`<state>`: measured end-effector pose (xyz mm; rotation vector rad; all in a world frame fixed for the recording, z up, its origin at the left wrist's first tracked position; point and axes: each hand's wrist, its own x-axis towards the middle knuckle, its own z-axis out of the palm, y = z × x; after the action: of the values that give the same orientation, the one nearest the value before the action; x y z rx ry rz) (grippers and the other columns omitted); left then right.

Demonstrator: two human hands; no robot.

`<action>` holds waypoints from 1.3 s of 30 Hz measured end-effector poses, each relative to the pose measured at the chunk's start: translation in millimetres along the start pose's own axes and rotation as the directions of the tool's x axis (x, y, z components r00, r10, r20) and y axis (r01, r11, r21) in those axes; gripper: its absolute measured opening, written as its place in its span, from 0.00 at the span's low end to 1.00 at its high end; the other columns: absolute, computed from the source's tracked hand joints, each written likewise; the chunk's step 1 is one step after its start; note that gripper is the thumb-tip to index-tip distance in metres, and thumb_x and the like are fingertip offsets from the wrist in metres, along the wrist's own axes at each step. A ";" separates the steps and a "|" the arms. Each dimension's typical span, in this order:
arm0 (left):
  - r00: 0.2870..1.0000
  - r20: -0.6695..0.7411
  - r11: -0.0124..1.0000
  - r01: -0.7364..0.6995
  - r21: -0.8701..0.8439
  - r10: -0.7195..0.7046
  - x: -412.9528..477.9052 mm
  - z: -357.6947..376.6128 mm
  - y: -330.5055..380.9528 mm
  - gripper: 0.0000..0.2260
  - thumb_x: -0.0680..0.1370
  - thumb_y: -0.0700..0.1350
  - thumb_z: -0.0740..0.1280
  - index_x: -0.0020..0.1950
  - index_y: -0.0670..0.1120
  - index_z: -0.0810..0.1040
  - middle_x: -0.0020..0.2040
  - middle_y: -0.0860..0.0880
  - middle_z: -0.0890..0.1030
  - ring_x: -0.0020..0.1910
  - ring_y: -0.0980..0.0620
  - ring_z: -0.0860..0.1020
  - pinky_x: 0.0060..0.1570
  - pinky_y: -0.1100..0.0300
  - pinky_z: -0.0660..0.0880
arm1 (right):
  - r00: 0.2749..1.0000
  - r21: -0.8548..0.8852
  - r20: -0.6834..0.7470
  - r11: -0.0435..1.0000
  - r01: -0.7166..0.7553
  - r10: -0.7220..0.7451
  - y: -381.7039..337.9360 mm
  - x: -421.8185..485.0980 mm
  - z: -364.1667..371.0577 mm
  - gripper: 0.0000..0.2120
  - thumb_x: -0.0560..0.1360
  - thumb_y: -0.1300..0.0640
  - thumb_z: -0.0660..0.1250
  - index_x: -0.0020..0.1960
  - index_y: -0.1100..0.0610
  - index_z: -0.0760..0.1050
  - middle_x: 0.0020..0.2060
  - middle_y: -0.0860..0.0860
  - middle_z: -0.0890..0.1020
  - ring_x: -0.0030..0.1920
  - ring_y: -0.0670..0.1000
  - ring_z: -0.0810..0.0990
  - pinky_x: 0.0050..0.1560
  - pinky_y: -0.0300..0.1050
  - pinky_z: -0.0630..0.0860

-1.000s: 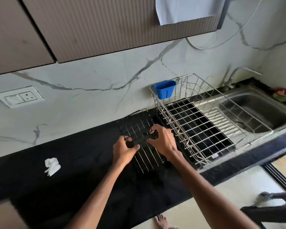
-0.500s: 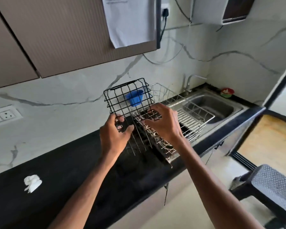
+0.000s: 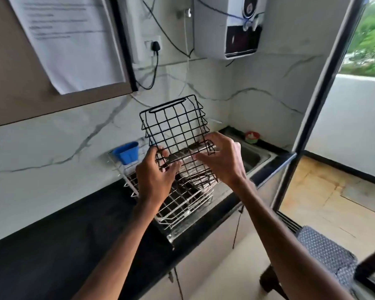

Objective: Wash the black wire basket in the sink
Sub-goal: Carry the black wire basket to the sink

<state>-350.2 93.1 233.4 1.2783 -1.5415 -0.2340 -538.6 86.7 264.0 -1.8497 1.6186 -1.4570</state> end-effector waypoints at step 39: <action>0.775 0.459 0.861 0.507 -0.041 -0.434 264.4 390.4 -100.9 0.42 0.73 0.73 0.62 0.75 0.43 0.67 0.64 0.46 0.78 0.55 0.51 0.77 0.56 0.59 0.70 | 0.971 -0.265 0.154 0.954 -0.137 0.182 364.2 308.8 -26.4 0.26 0.69 0.59 0.80 0.65 0.53 0.78 0.63 0.53 0.82 0.55 0.49 0.83 0.59 0.45 0.76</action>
<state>-563.0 -332.7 156.7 1.5355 -1.4928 -1.0191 -812.3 -289.8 154.3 -1.8637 1.8858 -1.0272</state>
